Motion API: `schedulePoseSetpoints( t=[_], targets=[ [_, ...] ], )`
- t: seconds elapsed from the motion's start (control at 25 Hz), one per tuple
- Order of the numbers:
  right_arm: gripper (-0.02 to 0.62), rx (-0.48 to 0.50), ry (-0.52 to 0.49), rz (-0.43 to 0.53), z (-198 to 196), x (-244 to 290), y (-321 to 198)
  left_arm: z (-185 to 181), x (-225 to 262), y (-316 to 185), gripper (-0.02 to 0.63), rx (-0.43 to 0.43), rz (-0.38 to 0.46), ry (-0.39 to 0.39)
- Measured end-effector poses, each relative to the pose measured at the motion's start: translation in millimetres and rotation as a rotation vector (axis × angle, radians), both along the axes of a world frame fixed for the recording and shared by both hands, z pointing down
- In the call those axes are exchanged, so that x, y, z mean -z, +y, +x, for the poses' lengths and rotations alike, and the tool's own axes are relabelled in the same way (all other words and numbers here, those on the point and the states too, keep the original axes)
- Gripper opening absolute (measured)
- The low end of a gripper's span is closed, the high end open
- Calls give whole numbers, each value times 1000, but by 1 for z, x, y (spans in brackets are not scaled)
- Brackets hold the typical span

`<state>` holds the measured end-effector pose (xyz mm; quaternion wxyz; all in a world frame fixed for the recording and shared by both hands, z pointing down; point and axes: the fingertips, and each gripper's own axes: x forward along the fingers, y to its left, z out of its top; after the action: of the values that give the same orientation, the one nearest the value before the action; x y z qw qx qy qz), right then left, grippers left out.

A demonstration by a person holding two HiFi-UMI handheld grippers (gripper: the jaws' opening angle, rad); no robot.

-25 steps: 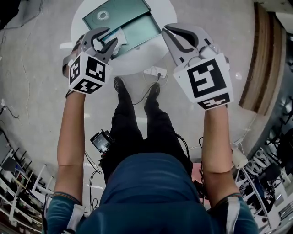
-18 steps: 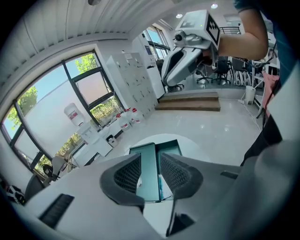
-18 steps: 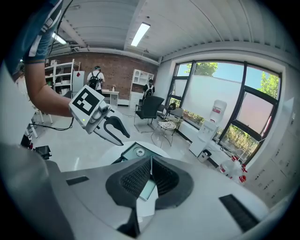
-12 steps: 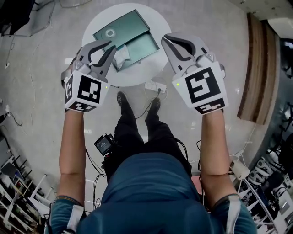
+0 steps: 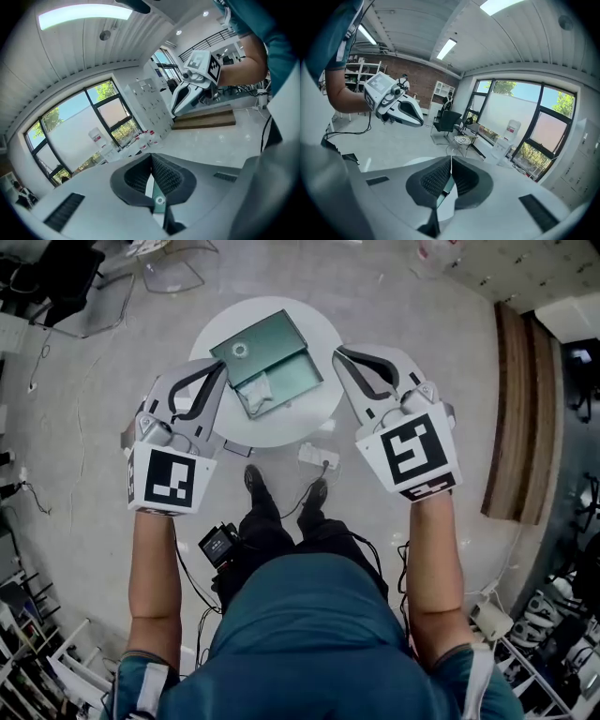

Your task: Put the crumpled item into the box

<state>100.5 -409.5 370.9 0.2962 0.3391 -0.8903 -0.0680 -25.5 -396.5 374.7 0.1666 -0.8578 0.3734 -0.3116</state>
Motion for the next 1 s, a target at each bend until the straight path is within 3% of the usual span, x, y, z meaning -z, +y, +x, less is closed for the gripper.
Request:
schedulePoseSetpoints(
  t=[0.56,1.0],
  targets=[
    [37,89,-8,153,4,125,73,5,134,81,18,29,174,23],
    [37,130,-25,201,0,167,127,-10,172,140,18,81,217,31]
  ],
)
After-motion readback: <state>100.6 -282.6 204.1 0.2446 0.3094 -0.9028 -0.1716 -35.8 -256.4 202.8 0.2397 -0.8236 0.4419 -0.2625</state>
